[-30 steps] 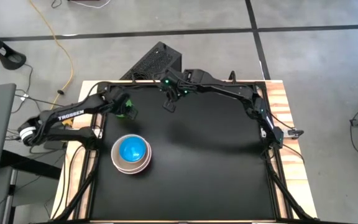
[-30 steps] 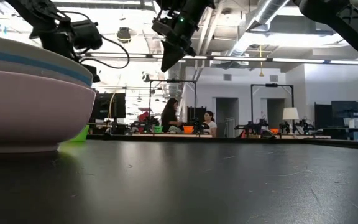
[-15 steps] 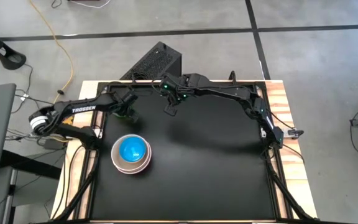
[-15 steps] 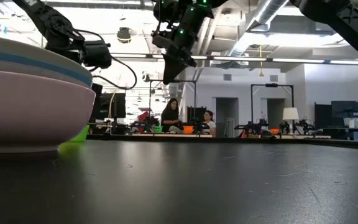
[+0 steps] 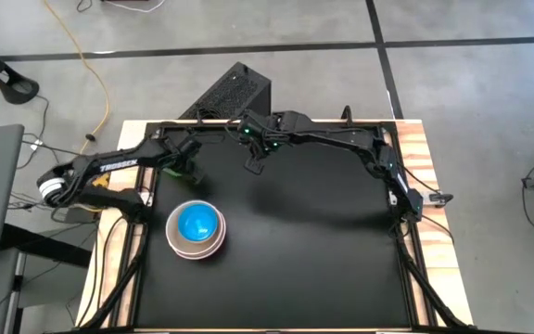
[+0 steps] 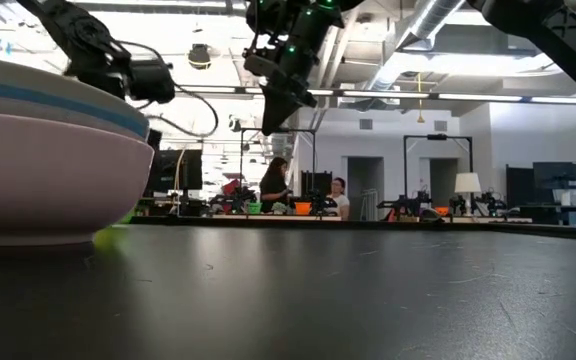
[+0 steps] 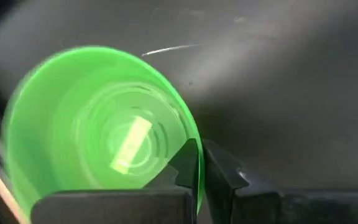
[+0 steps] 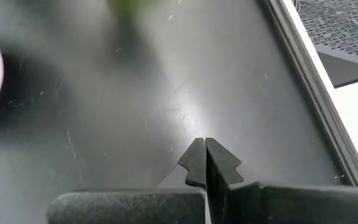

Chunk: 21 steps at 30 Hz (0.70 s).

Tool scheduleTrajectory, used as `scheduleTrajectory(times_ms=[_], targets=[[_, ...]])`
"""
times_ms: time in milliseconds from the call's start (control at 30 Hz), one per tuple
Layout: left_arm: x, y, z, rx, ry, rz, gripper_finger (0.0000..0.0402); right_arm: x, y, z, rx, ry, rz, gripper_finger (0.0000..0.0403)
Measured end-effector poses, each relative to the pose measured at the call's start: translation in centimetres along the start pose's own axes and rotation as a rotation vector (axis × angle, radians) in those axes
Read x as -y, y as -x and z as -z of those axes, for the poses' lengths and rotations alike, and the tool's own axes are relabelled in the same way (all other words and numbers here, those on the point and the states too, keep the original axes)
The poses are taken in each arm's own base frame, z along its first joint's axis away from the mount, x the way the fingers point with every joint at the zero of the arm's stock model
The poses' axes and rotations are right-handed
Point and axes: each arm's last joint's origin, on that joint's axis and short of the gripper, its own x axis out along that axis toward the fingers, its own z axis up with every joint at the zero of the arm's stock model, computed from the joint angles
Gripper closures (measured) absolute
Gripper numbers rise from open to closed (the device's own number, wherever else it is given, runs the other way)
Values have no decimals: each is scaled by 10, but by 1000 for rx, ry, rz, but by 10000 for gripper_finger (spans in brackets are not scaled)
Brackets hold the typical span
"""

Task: Nest bowls inside each other
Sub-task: Stack the green bowl on top of the blue bowl

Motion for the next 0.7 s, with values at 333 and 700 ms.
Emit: scheduleTrajectory(times_ms=[333,700], targets=[[-3,103,8,223,-39,220,401,1,10,0,8,-26,-1,391],[28,207,36,421,-298,877,401,1,10,0,9,-38,-1,391]])
